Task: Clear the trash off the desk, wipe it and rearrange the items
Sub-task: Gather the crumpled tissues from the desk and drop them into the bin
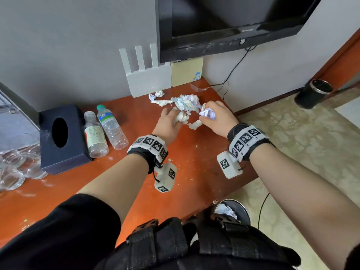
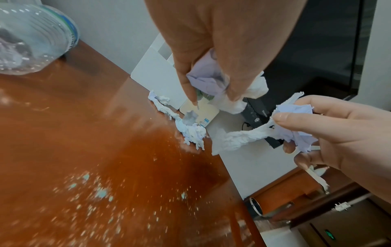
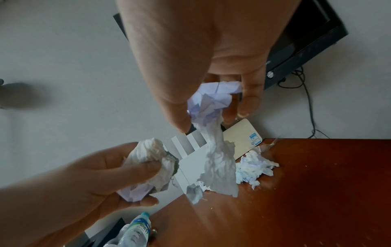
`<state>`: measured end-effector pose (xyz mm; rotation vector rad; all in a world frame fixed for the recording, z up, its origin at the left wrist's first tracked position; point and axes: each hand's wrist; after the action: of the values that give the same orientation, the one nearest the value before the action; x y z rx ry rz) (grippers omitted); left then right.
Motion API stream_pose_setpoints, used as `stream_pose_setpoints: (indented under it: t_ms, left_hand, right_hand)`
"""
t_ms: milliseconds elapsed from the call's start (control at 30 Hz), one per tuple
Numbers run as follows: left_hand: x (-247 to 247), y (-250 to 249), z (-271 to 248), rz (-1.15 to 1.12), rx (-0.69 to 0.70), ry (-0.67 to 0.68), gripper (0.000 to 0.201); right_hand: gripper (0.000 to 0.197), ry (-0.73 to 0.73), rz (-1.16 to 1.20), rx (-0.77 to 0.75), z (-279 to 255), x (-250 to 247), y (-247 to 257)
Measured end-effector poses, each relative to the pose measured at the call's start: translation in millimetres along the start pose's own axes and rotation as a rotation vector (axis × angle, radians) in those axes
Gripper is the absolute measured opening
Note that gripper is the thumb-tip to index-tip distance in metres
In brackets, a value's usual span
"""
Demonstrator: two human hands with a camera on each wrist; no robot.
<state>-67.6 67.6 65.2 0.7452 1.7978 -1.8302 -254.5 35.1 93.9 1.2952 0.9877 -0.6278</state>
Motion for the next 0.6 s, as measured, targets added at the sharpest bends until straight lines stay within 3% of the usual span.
stream_pose_setpoints:
  t_ms: [300,600]
  left_hand:
    - [25,-4,-72,0.01,0.126,0.143,0.037]
    - [75,-20,-108,0.02,0.19,0.242,0.037]
  right_hand:
    - [0.014,-0.093,0.051,0.161,-109,15,-4]
    - [0.017,-0.113,0.114,0.311,-188,16,-34]
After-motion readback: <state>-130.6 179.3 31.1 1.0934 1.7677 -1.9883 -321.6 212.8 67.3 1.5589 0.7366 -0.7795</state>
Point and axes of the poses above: each hand's wrist, its own z-axis towards the middle knuckle, its own x-axis out of the palm, y = z × x, and after that the axes turned 1 degree about -x, right-handed
